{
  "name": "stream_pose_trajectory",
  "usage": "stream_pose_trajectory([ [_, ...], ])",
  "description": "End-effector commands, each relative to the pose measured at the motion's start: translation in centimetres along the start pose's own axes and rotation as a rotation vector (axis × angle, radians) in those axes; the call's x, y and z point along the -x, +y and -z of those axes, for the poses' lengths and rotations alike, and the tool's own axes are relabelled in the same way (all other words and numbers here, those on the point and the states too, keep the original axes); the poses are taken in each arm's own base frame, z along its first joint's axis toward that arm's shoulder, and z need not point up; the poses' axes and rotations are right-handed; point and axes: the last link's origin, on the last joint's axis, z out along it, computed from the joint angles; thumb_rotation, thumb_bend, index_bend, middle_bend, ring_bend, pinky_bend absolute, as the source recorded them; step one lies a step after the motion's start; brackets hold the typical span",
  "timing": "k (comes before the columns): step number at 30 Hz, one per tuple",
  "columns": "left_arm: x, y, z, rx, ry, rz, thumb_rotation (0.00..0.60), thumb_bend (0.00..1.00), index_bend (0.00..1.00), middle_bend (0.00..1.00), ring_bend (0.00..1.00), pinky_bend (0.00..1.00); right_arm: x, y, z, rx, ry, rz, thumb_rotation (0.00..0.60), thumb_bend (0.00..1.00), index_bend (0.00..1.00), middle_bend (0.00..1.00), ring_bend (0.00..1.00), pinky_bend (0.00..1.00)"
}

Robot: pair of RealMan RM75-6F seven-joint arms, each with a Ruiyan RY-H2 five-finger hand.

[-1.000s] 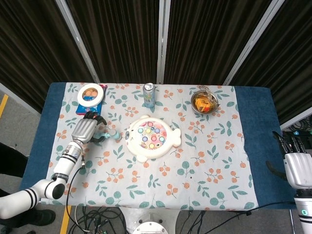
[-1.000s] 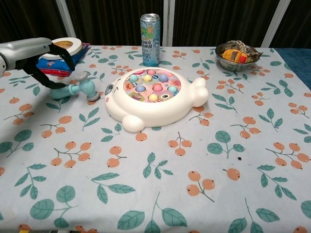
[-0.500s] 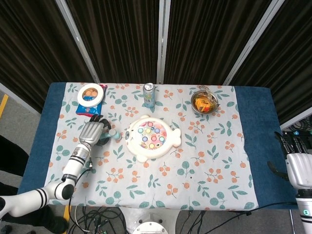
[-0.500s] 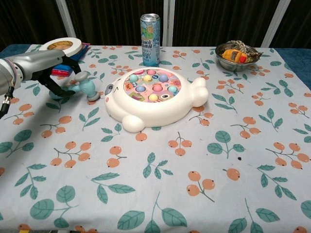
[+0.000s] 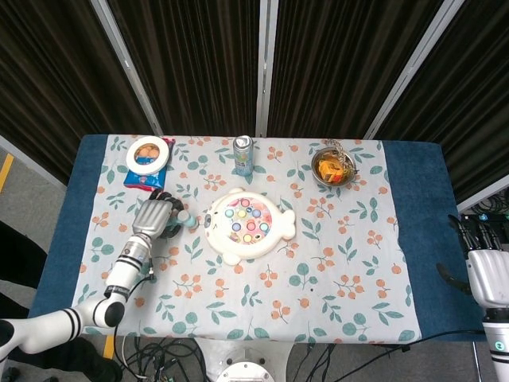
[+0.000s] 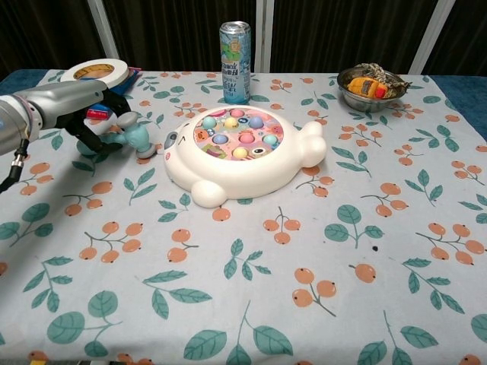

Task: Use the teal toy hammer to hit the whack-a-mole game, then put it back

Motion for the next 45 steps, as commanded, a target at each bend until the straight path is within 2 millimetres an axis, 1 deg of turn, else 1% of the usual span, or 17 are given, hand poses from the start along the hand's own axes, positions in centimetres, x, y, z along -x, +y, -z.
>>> stream_pose_trajectory([
  [1,0.02,0.11,-0.04,0.001,-0.002,-0.001,0.600,0.32,0.40,0.35,0.16,0.09,0.00,0.01,-0.02,0.001,0.000,0.000,0.600,0.18,0.08,0.21,0.05,0.10],
  [10,0.22,0.49,-0.20,0.003,-0.016,0.001,0.600,0.32,0.41,0.36,0.18,0.14,0.09,0.15,0.02,0.008,-0.004,-0.003,0.600,0.18,0.08,0.21,0.05,0.10],
  [13,0.15,0.62,-0.24,0.004,-0.009,0.001,0.600,0.34,0.42,0.37,0.19,0.14,0.08,0.22,0.04,0.010,-0.005,-0.003,0.600,0.18,0.09,0.21,0.05,0.10],
  [19,0.15,0.61,-0.21,0.002,-0.009,-0.002,0.600,0.36,0.44,0.38,0.20,0.19,0.09,0.29,0.02,0.012,-0.006,-0.004,0.600,0.18,0.09,0.22,0.05,0.10],
  [23,0.28,0.58,-0.24,0.000,-0.014,-0.001,0.600,0.37,0.45,0.38,0.20,0.19,0.13,0.28,-0.01,0.011,-0.007,-0.005,0.600,0.18,0.09,0.22,0.05,0.10],
  [27,0.41,0.57,-0.25,0.002,-0.009,-0.002,0.600,0.39,0.48,0.41,0.23,0.22,0.14,0.33,-0.01,0.014,-0.009,-0.005,0.600,0.18,0.09,0.22,0.05,0.10],
  [33,0.59,0.59,-0.30,0.004,-0.013,0.000,0.600,0.39,0.48,0.41,0.23,0.22,0.13,0.34,0.03,0.016,-0.007,-0.006,0.600,0.18,0.09,0.22,0.05,0.10],
  [41,0.50,0.59,-0.34,0.015,0.006,0.008,0.600,0.41,0.53,0.47,0.28,0.27,0.14,0.35,0.09,0.018,-0.008,-0.007,0.600,0.18,0.09,0.22,0.05,0.10],
  [45,0.04,0.48,-0.23,0.036,0.027,0.009,0.600,0.43,0.55,0.50,0.31,0.29,0.12,0.34,0.10,0.018,-0.008,-0.006,0.600,0.18,0.09,0.22,0.05,0.10],
])
